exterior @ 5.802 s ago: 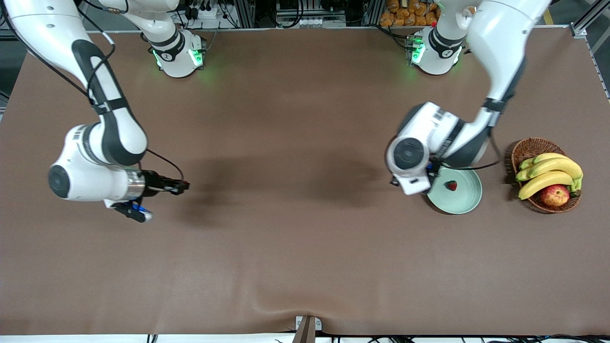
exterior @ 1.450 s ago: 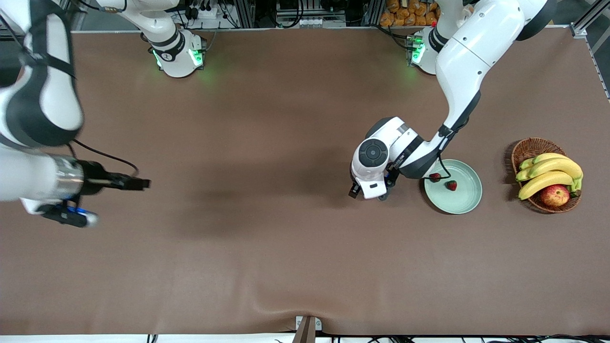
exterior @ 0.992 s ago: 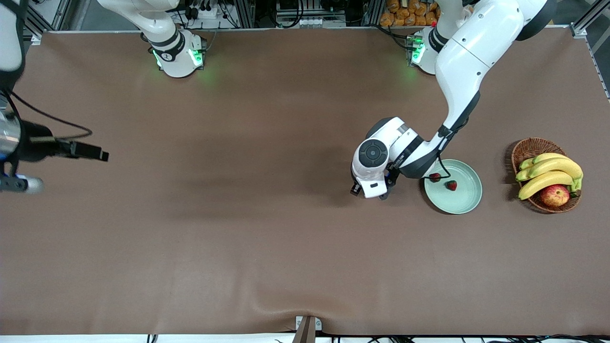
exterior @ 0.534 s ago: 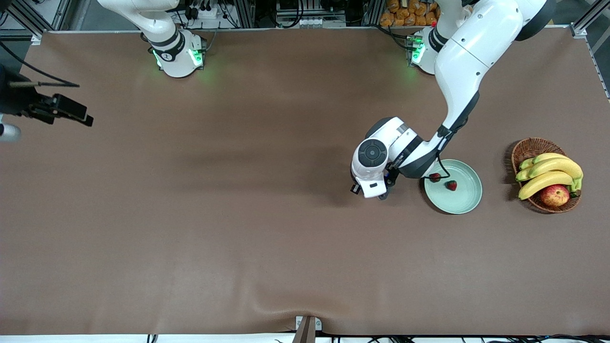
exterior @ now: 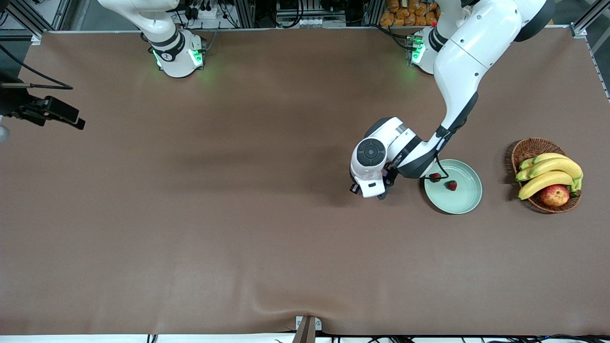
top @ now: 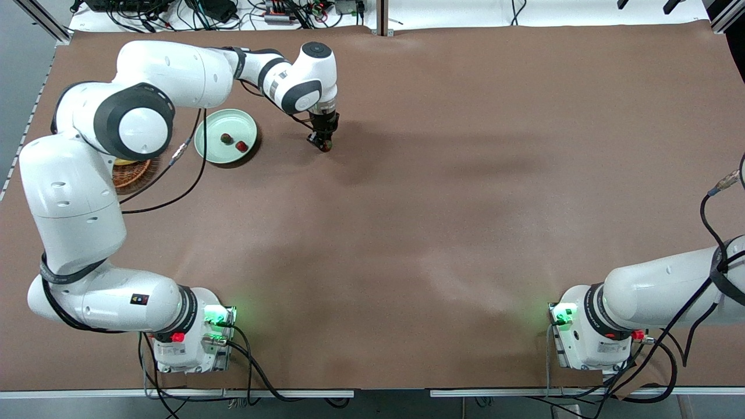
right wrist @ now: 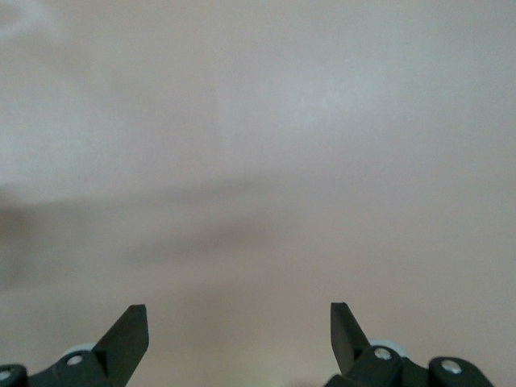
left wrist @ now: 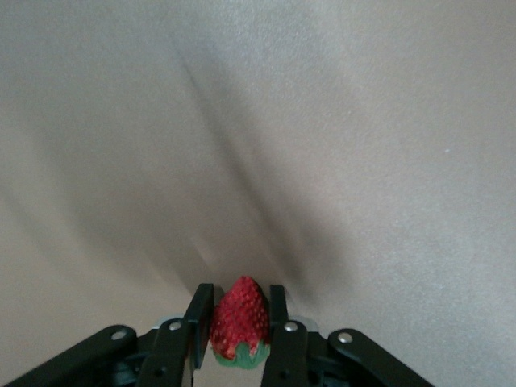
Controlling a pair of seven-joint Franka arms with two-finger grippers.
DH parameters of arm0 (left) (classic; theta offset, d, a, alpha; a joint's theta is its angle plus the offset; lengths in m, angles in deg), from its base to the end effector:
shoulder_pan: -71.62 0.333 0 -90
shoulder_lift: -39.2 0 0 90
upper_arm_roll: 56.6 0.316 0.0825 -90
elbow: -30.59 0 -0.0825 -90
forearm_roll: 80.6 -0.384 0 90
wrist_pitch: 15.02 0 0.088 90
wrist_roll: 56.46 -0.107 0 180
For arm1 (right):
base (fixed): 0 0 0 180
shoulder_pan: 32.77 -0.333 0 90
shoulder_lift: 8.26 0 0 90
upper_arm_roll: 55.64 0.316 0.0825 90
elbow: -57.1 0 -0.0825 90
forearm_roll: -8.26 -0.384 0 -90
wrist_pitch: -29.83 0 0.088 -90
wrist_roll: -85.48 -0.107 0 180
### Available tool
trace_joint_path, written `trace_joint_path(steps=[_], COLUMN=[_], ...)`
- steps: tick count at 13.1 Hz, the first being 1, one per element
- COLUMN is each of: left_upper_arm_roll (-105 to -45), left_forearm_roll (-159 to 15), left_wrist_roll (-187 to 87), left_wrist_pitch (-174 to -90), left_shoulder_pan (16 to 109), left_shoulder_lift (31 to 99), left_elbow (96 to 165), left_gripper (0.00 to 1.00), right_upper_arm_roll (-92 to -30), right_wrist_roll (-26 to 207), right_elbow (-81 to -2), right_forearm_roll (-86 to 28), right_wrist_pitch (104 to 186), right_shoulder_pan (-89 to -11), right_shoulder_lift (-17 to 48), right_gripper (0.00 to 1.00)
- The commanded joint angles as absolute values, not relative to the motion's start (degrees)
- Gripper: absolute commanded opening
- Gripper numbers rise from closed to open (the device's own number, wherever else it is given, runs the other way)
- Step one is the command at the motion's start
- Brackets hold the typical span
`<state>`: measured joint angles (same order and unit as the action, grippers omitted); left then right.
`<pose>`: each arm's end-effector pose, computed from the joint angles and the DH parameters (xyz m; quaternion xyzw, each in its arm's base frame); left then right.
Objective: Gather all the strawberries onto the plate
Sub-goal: 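Carry the strawberry over the plate and open the left gripper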
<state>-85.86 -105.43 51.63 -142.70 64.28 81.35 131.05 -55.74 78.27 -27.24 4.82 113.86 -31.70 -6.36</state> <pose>0.5384 -0.3550 0.1799 -0.8655 -0.4961 0.0312 0.0613 0.5545 -0.0044 0.6435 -0.9969 0.0705 0.0208 0.0288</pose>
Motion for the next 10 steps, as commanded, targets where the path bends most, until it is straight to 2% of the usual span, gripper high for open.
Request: trace_joint_path(steps=[1,3,8,10], left_upper_arm_roll=[-86.0,-85.9,-86.2,-86.2], left_forearm_roll=[-107.1,-107.1,-107.1,-107.1], left_wrist_roll=[52.8,49.2,39.2,35.6], left_wrist_pitch=[-140.5,-136.5,-136.2,-136.1], left_shoulder_pan=[65.2,65.4,71.0,73.7], left_shoulder_lift=[77.8,75.3,72.9,72.7], left_elbow=[131.2,131.3,132.2,133.0], left_gripper=[0.00,0.00,0.00,0.00], right_upper_arm_roll=[-54.7,-54.5,-54.6,-54.3], right_wrist_roll=[79.1,79.1,79.0,78.8], right_elbow=[-23.9,-23.9,-25.2,-25.3], right_forearm_roll=[5.6,5.8,6.1,9.6], right_wrist_pitch=[114.0,113.9,113.2,113.4], right_shoulder_pan=[-29.2,-29.3,-30.1,-30.8], right_shoulder_lift=[-6.3,-6.4,-7.9,-7.9], right_gripper=[1.00,1.00,1.00,1.00])
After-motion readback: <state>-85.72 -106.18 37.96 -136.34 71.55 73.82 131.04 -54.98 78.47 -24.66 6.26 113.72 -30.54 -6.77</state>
